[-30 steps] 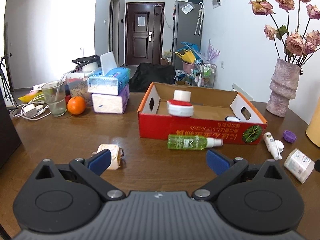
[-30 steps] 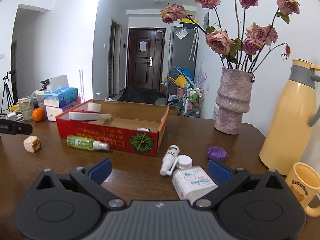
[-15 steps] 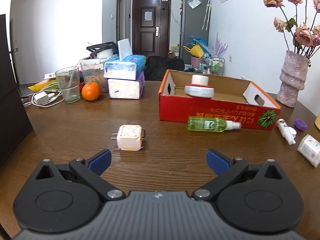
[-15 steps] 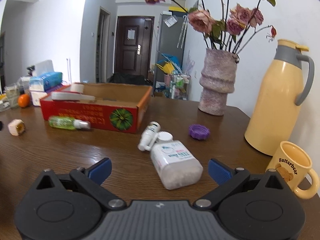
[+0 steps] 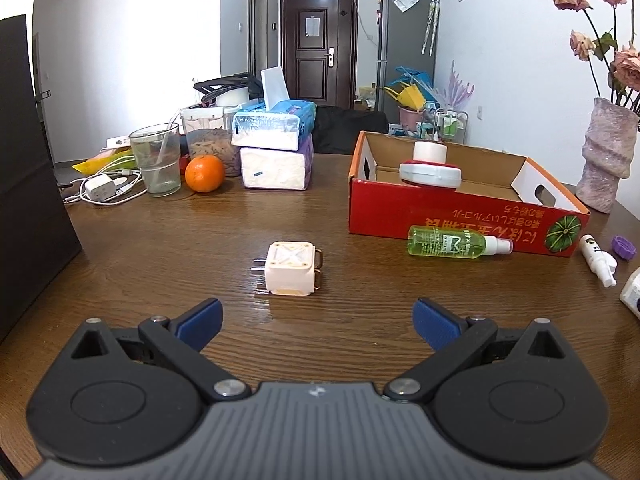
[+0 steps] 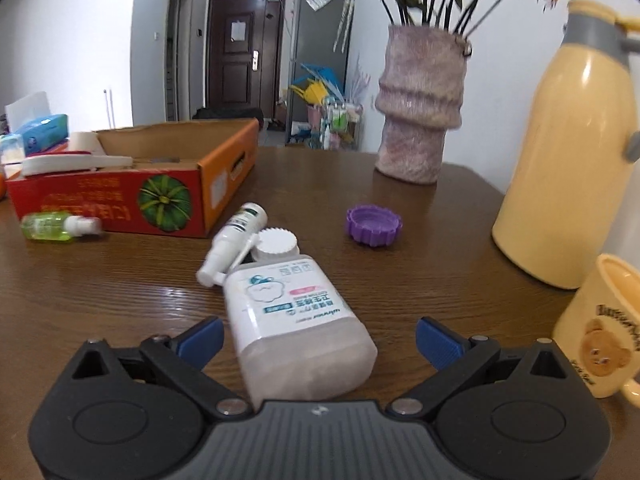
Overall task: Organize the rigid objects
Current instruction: 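Move the left tool to the white plug adapter while the right tool grasps the white cotton bud box, then close the left tool on the plug adapter while the right tool holds the cotton bud box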
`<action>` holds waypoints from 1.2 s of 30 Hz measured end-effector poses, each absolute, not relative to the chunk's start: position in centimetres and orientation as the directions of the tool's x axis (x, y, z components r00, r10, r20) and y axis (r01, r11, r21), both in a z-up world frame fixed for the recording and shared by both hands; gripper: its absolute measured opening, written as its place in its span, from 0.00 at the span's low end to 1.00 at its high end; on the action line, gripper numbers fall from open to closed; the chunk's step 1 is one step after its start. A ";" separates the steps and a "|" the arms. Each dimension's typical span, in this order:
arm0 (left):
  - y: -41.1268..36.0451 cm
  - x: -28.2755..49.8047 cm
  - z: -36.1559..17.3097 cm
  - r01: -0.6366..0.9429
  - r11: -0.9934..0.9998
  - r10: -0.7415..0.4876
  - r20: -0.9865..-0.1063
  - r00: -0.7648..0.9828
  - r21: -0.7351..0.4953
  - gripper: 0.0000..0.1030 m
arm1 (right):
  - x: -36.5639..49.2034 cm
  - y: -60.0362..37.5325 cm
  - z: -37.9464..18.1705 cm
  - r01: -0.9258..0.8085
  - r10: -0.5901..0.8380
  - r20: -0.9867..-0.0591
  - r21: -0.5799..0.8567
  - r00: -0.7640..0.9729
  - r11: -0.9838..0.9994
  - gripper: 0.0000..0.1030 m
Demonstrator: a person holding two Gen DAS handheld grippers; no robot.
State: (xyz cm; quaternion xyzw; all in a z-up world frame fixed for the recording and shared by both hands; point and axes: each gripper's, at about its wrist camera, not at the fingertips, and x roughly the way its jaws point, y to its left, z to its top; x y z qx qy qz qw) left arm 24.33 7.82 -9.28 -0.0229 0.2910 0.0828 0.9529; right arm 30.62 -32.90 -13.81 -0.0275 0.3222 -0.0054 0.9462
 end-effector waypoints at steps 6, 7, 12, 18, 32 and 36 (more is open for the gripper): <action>8.7 24.8 -9.8 -0.176 0.984 0.143 -0.572 0.808 -0.003 1.00 | 32.8 -33.1 -15.2 -0.026 0.004 -0.645 -0.024 0.765 0.999 0.84; 9.0 24.9 -9.9 -0.178 0.984 0.143 -0.573 0.807 -0.006 1.00 | 32.8 -33.2 -15.2 -0.031 0.015 -0.644 -0.014 0.765 0.999 0.80; 10.2 25.3 -10.3 -0.200 0.980 0.151 -0.585 0.797 -0.020 1.00 | 32.3 -33.2 -15.0 -0.040 0.036 -0.630 0.008 0.776 0.999 0.63; 10.9 26.1 -10.7 -0.214 0.977 0.159 -0.601 0.783 -0.021 1.00 | 31.0 -32.8 -14.2 -0.031 0.035 -0.574 0.016 0.818 0.999 0.63; 11.9 29.1 -11.2 -0.211 0.977 0.145 -0.630 0.763 -0.031 1.00 | 28.7 -32.4 -12.9 0.026 -0.004 -0.493 0.038 0.870 0.999 0.63; 12.5 30.5 -11.4 -0.216 0.975 0.131 -0.638 0.759 -0.057 1.00 | 28.3 -32.5 -12.8 0.043 -0.014 -0.482 0.050 0.876 0.998 0.63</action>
